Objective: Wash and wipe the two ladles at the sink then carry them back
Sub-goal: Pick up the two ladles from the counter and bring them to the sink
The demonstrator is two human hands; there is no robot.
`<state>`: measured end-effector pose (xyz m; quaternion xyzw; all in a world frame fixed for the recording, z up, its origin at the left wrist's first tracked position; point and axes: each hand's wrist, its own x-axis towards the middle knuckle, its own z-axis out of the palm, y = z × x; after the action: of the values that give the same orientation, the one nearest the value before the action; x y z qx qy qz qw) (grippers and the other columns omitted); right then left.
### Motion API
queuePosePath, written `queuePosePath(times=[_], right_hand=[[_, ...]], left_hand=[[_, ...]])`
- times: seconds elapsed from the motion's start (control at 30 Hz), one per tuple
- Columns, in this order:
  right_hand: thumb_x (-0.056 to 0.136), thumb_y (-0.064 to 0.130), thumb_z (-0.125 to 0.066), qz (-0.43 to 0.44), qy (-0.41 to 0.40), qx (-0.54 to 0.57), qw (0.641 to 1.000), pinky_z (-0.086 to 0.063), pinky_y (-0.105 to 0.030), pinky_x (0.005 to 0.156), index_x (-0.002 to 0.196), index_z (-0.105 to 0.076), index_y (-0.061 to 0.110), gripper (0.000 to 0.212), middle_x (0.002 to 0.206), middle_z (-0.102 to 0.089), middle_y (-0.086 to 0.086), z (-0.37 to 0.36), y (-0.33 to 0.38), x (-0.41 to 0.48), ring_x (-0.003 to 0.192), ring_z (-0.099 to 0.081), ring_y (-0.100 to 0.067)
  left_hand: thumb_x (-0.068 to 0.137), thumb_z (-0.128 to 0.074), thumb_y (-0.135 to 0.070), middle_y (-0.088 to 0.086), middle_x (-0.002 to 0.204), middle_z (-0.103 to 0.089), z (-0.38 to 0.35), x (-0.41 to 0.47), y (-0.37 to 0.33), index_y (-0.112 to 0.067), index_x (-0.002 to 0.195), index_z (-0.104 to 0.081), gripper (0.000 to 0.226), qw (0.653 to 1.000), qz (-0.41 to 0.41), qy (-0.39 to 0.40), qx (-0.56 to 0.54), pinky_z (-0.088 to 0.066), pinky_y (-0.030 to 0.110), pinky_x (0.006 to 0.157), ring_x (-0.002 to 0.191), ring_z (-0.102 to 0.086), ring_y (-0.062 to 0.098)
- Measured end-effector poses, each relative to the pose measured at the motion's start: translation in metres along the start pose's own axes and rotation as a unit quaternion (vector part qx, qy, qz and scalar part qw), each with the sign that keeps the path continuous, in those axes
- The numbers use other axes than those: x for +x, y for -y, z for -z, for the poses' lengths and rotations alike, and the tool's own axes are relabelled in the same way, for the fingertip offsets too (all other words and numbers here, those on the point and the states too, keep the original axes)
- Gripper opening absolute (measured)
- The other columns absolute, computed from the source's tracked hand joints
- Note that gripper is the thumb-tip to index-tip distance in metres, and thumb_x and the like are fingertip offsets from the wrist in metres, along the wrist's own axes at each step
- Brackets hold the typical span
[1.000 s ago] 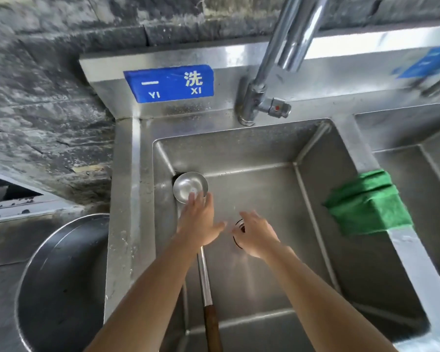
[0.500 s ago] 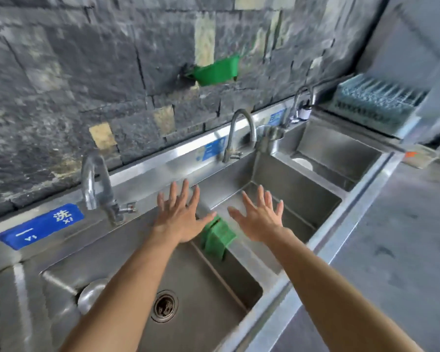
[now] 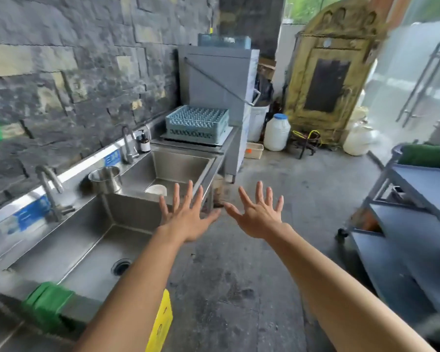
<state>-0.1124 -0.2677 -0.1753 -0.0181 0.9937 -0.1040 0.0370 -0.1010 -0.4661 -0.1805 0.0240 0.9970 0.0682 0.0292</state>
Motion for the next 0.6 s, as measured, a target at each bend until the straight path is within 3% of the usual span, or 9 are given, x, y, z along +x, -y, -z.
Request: queuePosePath(times=[0.27, 0.6], right_hand=[[0.088, 0.088, -0.01, -0.171, -0.032, -0.008, 0.985, 0.013, -0.067, 0.121, 0.162, 0.004, 0.044, 0.087, 0.172, 0.018, -0.007, 0.049, -0.233, -0.076, 0.157, 0.015, -0.04], [0.086, 0.089, -0.005, -0.396, -0.064, 0.011, 0.916, 0.015, -0.066, 0.121, 0.162, 0.006, 0.043, 0.09, 0.171, 0.02, -0.006, 0.07, -0.441, -0.196, 0.157, 0.017, -0.038]], left_hand=[[0.074, -0.003, -0.092, -0.01, 0.152, 0.042, -0.02, 0.017, -0.259, -0.045, 0.149, 0.022, 0.092, 0.983, -0.182, 0.039, -0.006, 0.019, 0.065, 0.111, 0.139, 0.042, 0.026], [0.071, -0.001, -0.094, -0.008, 0.155, 0.038, -0.064, -0.006, -0.518, -0.045, 0.15, 0.02, 0.095, 0.909, -0.406, 0.09, 0.01, 0.021, 0.065, 0.111, 0.141, 0.039, 0.026]])
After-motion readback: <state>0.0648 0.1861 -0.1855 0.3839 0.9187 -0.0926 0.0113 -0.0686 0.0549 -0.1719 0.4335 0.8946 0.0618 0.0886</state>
